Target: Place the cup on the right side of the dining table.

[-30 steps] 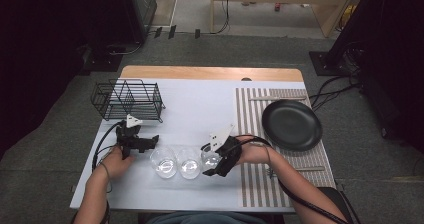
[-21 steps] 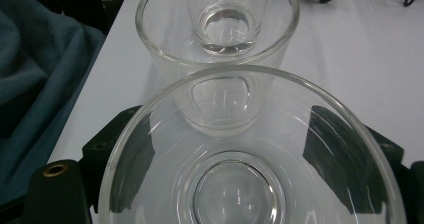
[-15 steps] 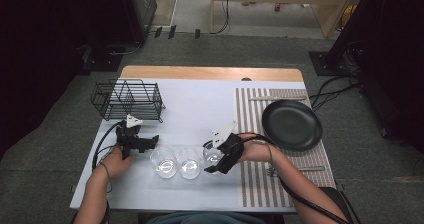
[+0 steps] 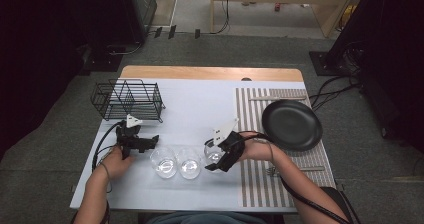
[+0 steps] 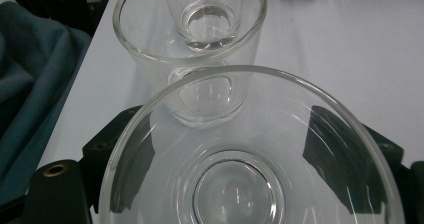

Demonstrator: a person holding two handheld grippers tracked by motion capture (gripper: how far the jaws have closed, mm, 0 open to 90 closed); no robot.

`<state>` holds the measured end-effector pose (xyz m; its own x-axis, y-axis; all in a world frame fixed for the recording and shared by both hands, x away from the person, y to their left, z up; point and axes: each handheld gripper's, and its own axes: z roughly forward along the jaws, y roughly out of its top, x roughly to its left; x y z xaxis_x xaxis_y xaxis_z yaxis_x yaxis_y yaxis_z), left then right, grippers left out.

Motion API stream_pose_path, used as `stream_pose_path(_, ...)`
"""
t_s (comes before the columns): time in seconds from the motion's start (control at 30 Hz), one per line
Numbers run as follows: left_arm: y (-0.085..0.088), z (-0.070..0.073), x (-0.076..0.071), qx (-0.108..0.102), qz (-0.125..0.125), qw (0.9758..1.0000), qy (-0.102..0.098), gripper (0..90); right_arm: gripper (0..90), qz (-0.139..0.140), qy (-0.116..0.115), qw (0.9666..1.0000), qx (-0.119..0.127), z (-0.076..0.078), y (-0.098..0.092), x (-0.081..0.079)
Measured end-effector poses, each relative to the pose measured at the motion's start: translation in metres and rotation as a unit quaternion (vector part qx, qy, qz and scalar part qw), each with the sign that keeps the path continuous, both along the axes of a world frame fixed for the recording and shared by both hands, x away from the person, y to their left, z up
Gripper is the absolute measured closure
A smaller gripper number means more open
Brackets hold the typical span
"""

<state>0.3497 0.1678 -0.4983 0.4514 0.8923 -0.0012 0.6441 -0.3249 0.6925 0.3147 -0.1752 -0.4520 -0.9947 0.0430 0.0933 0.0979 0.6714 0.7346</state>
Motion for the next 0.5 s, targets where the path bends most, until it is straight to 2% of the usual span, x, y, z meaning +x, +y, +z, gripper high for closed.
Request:
stream_pose_path(0.17,0.0000,0.0000,0.0000,0.000,0.000,1.0000,0.000,0.0,18.5,-0.005,0.008,0.9999,-0.004,0.0009,-0.0009,0.0013)
stream_pose_path(0.5,0.0000,-0.0001,-0.0001,0.000,0.000,1.0000,-0.001,0.0,18.5,-0.009,-0.002,0.9999,-0.007,0.0022,-0.0024,0.0039)
